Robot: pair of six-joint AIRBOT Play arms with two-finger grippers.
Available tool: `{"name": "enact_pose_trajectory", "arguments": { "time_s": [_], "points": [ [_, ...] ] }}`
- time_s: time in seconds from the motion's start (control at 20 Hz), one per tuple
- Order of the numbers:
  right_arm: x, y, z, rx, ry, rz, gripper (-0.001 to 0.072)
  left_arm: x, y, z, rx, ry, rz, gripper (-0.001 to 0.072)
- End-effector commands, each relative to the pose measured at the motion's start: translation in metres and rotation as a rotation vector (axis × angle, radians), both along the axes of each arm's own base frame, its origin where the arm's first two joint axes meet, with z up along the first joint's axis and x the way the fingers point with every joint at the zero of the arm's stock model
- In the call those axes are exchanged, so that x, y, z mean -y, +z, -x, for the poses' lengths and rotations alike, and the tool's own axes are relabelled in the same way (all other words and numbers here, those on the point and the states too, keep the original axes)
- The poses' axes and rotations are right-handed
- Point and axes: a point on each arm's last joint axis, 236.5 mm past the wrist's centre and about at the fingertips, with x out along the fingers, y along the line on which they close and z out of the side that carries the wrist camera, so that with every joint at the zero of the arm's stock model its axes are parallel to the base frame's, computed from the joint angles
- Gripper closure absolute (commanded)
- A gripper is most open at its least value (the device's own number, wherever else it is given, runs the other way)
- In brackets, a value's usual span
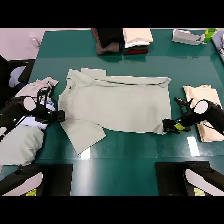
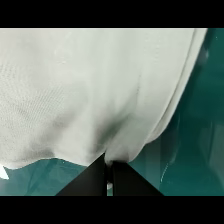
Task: Fold the shirts.
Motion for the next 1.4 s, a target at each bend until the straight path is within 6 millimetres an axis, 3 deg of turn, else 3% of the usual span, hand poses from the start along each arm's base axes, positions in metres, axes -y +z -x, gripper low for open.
{"name": "enact_pose_trajectory", "arguments": {
  "time_s": [0.0, 0.05, 0.2, 0.25, 0.3, 0.4, 0.5, 0.6, 0.65, 0.7, 0.8, 0.95, 1.05, 1.15, 1.25, 1.35],
  "points": [
    [0.000, 0.000, 0.000, -0.002, 0.003, 0.001, 0.0694, 0.013, -0.015, 0.002, -0.049, 0.027, 0.058, 0.0134],
    [0.000, 0.000, 0.000, -0.001, 0.003, 0.001, 0.0693, 0.015, -0.013, 0.002, -0.050, 0.021, 0.068, 0.0180],
    [0.001, 0.008, -0.010, 0.025, 0.006, 0.002, 0.0693, 0.017, 0.002, -0.004, -0.032, -0.021, 0.069, 0.0603],
    [0.001, 0.017, -0.020, 0.052, 0.009, 0.003, 0.0693, 0.018, 0.011, -0.009, -0.016, -0.037, 0.069, 0.0681],
    [0.001, 0.030, -0.032, 0.089, 0.011, 0.003, 0.0694, 0.019, 0.026, -0.017, 0.021, -0.049, 0.070, 0.0680],
    [0.002, 0.074, -0.067, 0.238, 0.013, 0.010, 0.0693, 0.021, 0.079, -0.041, 0.164, -0.066, 0.072, 0.0680],
    [0.006, 0.142, -0.100, 0.439, 0.012, 0.025, 0.0693, 0.020, 0.167, -0.066, 0.394, -0.080, 0.066, 0.0680],
    [0.013, 0.235, -0.122, 0.690, -0.005, 0.045, 0.0694, 0.020, 0.281, -0.070, 0.675, -0.107, 0.056, 0.0680],
    [0.019, 0.290, -0.126, 0.831, -0.022, 0.061, 0.0694, 0.019, 0.341, -0.062, 0.818, -0.108, 0.056, 0.0680],
    [0.025, 0.341, -0.123, 0.964, -0.042, 0.079, 0.0694, 0.019, 0.395, -0.049, 0.947, -0.109, 0.057, 0.0680],
    [0.039, 0.444, -0.098, 1.227, -0.087, 0.131, 0.0694, 0.016, 0.496, -0.007, 1.191, -0.111, 0.058, 0.0680],
    [0.054, 0.546, -0.042, 1.491, -0.138, 0.241, 0.0694, 0.012, 0.602, 0.068, 1.479, -0.113, 0.057, 0.0681],
    [0.060, 0.584, -0.008, 1.586, -0.167, 0.329, 0.0695, 0.009, 0.647, 0.112, 1.618, -0.112, 0.056, 0.0681],
    [0.067, 0.599, 0.012, 1.603, -0.192, 0.410, 0.0695, 0.007, 0.676, 0.143, 1.718, -0.110, 0.056, 0.0682],
    [0.076, 0.599, 0.015, 1.547, -0.216, 0.454, 0.0695, 0.006, 0.683, 0.149, 1.748, -0.104, 0.053, 0.0682],
    [0.085, 0.589, 0.004, 1.462, -0.218, 0.459, 0.0695, 0.003, 0.664, 0.122, 1.666, -0.097, 0.029, 0.0682]
  ]
}}
